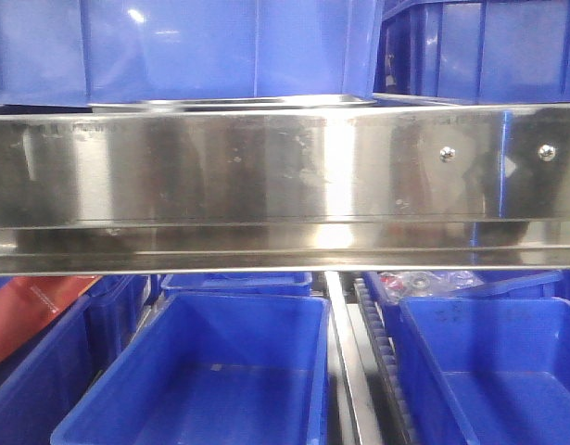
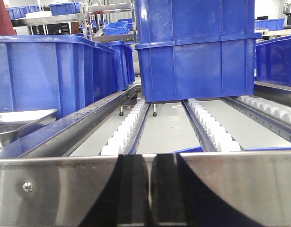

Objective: Stack silver trays without gaps

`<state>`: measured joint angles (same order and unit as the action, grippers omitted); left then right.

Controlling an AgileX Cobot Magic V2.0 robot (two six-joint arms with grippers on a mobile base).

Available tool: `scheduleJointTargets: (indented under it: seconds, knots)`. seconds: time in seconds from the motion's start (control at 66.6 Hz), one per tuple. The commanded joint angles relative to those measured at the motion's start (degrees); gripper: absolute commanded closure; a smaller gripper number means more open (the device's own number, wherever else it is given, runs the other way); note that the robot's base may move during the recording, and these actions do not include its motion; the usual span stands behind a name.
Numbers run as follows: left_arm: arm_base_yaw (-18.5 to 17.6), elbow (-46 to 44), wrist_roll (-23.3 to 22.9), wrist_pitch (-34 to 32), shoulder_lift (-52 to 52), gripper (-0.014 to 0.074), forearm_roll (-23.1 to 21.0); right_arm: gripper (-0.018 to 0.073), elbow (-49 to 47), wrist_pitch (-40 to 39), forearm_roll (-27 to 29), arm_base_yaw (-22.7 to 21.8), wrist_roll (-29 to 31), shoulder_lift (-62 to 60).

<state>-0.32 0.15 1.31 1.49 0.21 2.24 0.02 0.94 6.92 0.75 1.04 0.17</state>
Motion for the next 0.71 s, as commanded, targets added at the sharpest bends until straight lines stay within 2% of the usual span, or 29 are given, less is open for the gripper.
scheduleJointTargets:
  seconds: [0.0, 0.691]
  knots:
    - [0.13, -0.15, -0.53, -0.72, -0.21, 0.0572, -0.34, 0.0581, -0.02, -1.44, -0.3, -0.3, 0.07, -0.17]
    - [0.13, -0.15, -0.53, -2.61, -0.21, 0.0572, -0.34, 0.0581, -0.02, -1.89, -0.3, -0.3, 0.07, -0.17]
